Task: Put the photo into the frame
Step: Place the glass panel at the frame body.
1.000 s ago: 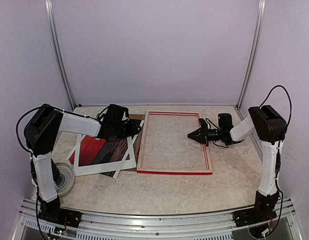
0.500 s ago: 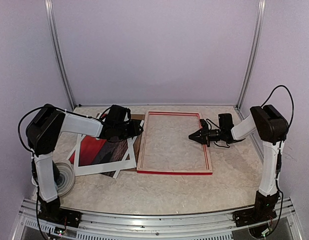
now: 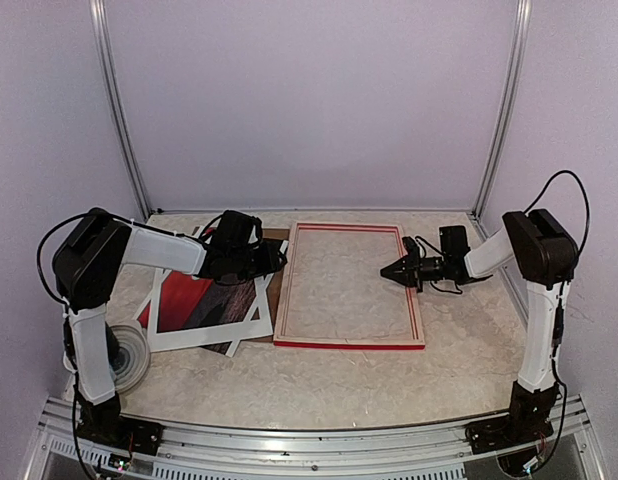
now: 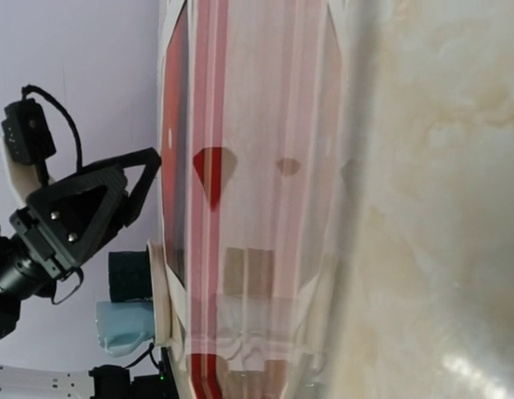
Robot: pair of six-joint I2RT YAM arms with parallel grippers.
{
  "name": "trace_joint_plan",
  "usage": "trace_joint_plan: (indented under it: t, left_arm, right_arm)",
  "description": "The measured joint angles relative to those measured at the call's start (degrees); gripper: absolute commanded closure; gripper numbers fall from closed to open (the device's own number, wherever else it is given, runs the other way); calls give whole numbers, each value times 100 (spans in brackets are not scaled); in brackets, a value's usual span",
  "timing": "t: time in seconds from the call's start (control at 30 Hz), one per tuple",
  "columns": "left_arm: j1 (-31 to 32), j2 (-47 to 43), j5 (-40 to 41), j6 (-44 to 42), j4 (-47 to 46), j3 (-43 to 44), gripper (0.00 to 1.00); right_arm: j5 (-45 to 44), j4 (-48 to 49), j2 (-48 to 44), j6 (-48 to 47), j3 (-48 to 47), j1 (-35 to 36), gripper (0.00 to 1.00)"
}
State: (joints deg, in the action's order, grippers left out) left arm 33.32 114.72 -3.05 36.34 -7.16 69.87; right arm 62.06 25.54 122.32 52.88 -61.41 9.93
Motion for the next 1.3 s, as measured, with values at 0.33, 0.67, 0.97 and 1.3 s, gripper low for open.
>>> trace_joint_plan:
  t: [0.33, 0.67, 0.97, 1.3]
  left_arm:
    - [20, 0, 0, -22, 7, 0, 41]
    - [22, 0, 0, -33, 9, 0, 42]
    - [20, 0, 0, -35, 9, 0, 42]
    - [20, 0, 0, -33, 9, 0, 42]
  right_arm:
    - [24, -361, 0, -232, -236, -76, 100]
    - [116, -761, 0, -505, -391, -101, 100]
    - [136, -1023, 0, -723, -411, -103, 100]
    - [129, -1182, 0, -852, -411, -107, 100]
